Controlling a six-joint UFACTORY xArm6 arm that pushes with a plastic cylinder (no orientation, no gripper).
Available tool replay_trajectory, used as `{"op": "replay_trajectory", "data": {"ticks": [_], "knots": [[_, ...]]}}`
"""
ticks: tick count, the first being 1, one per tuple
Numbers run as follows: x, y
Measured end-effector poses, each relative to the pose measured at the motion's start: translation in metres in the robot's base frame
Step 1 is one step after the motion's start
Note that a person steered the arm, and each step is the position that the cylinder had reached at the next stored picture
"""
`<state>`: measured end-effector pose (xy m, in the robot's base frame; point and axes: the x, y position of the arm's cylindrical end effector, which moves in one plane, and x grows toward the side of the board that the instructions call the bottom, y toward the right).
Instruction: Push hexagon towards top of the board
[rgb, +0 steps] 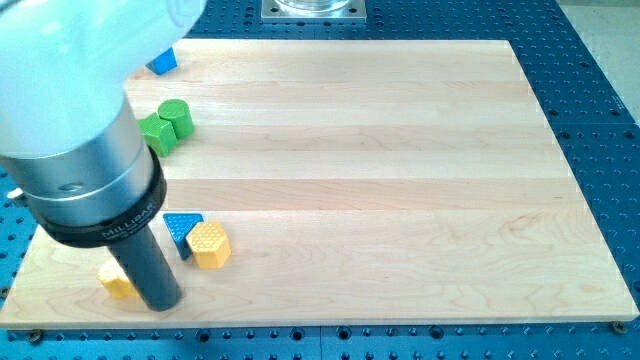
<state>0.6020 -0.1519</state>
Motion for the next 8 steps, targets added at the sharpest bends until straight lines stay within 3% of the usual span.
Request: {"op": "replay_trajectory", "data": {"ticks": [3, 4, 5, 6, 8], "knots": [[-0.109, 0.072], [-0.068, 0.015], [-0.052, 0.081], [-0.080, 0.120], [-0.168, 0.116]]}}
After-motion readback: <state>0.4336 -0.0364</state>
